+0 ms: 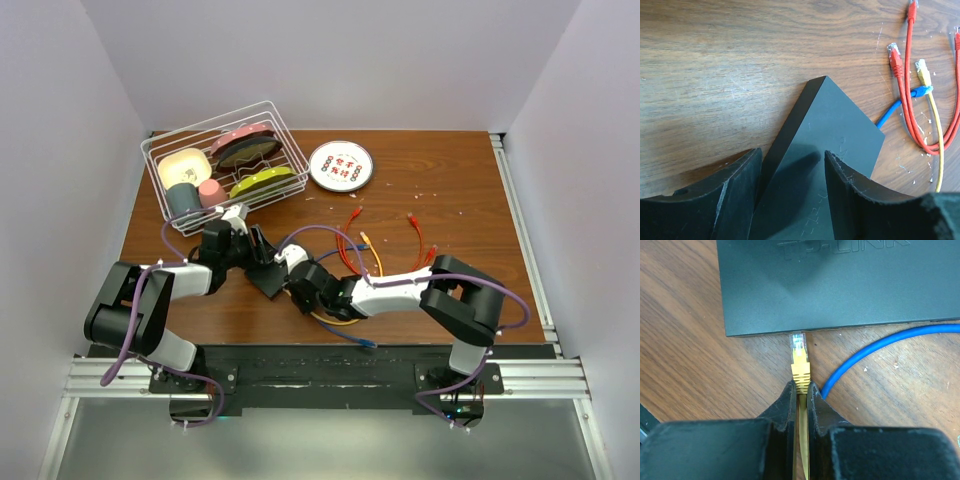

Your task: Insert the plug into the switch port

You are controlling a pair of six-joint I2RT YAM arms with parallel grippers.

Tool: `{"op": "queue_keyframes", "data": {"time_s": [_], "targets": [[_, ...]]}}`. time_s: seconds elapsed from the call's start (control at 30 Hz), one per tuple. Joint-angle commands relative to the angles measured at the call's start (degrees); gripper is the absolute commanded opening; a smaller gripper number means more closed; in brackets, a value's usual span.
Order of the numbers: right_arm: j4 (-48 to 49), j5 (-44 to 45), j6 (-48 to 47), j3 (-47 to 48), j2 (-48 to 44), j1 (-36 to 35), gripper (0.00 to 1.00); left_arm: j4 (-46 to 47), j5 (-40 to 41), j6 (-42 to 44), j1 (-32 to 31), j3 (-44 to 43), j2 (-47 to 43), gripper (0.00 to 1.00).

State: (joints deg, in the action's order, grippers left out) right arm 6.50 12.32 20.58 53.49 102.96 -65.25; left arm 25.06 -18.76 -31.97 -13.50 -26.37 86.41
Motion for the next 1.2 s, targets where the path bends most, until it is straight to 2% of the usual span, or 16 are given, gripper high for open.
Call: {"op": "queue_keyframes", "data": {"time_s": [0.0,0.67,1.17], "targets": [[4.1,-0.2,0.3,-1.8,-3.9,-0.4,0.0,-1.7,-1.9,-1.0,0.1,1.4,1.7,0.58],[5.0,-0.2,1.0,-1.4,0.6,-0.5,0.0,-1.1,-3.0,-1.3,0.1,0.9,2.4,0.58],[6.2,3.9,1.0,-1.6,-3.7,-0.5,0.0,-1.3,-3.1,-0.7,0.1,1.5,2.3,0.58]]}}
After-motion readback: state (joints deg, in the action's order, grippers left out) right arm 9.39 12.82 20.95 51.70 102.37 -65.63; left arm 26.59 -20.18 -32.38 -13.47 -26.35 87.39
